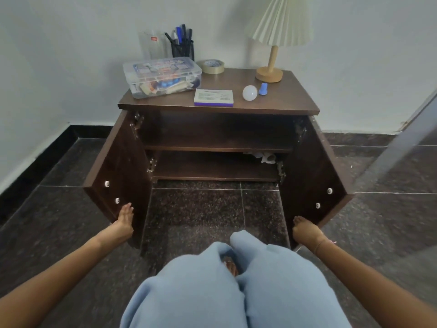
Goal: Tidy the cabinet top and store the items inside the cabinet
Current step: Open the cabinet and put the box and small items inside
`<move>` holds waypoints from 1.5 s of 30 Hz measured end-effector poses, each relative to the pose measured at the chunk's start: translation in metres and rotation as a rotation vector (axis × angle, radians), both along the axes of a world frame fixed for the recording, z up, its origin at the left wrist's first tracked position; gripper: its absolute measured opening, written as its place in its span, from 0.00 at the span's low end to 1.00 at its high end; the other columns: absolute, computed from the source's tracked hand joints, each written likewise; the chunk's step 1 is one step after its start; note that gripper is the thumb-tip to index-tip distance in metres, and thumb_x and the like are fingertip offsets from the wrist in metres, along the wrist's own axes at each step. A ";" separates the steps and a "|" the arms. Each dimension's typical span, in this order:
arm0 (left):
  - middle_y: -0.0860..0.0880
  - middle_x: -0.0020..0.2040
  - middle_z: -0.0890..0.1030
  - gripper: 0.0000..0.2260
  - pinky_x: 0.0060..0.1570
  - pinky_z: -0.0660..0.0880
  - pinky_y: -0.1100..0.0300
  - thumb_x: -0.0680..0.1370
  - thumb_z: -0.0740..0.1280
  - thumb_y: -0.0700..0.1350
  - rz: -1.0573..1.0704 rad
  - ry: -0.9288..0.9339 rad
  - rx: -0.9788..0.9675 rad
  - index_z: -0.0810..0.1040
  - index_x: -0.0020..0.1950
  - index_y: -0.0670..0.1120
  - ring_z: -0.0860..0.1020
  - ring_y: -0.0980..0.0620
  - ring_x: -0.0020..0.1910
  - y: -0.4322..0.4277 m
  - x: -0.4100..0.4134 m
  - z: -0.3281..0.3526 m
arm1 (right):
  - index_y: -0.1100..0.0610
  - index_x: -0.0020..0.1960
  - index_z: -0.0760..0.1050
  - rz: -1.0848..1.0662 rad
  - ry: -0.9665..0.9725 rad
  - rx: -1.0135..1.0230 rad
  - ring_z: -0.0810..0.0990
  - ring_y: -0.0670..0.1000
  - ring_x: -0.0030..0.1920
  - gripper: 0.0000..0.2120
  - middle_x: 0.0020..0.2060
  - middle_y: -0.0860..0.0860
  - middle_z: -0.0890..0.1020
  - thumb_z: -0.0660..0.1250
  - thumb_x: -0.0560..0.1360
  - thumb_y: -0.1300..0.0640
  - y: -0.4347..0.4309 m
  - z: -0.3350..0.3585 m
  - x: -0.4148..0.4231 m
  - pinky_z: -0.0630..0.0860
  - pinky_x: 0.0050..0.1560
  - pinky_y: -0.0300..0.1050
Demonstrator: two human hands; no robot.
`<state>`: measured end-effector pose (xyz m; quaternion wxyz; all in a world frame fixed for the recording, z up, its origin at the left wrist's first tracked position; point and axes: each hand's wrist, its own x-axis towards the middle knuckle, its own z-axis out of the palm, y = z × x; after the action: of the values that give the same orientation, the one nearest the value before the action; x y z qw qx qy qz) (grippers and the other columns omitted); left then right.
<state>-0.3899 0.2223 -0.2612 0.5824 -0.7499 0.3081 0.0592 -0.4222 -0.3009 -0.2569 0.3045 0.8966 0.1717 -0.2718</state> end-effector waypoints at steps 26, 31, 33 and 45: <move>0.30 0.74 0.52 0.24 0.73 0.43 0.42 0.84 0.44 0.44 0.358 0.092 -0.566 0.48 0.73 0.28 0.50 0.32 0.75 -0.088 0.024 0.018 | 0.63 0.76 0.49 0.259 -0.079 0.250 0.49 0.56 0.78 0.27 0.77 0.58 0.51 0.46 0.83 0.48 0.048 0.016 0.045 0.45 0.76 0.50; 0.34 0.76 0.47 0.27 0.74 0.40 0.47 0.84 0.42 0.51 0.347 0.049 -0.617 0.45 0.75 0.32 0.45 0.38 0.76 -0.114 0.074 0.054 | 0.62 0.77 0.49 0.355 -0.191 0.405 0.48 0.54 0.78 0.32 0.77 0.57 0.52 0.43 0.81 0.42 0.100 0.052 0.104 0.44 0.76 0.48; 0.34 0.76 0.48 0.28 0.74 0.41 0.47 0.84 0.43 0.51 0.291 -0.012 -0.689 0.45 0.74 0.31 0.46 0.39 0.77 -0.120 0.093 0.075 | 0.61 0.77 0.49 0.394 -0.255 0.473 0.48 0.53 0.78 0.32 0.77 0.57 0.52 0.43 0.81 0.41 0.123 0.070 0.127 0.44 0.76 0.47; 0.39 0.78 0.46 0.30 0.74 0.41 0.50 0.82 0.50 0.54 0.170 -0.462 -1.196 0.44 0.77 0.38 0.44 0.43 0.77 -0.104 0.212 0.218 | 0.59 0.71 0.67 0.479 -0.746 1.008 0.69 0.55 0.70 0.20 0.69 0.56 0.72 0.56 0.81 0.54 0.242 0.222 0.243 0.66 0.69 0.49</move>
<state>-0.1774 0.1180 -0.0436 0.1085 -0.9602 0.0942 -0.2395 -0.1789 -0.0587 -0.0351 -0.0606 0.9001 0.3551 0.2450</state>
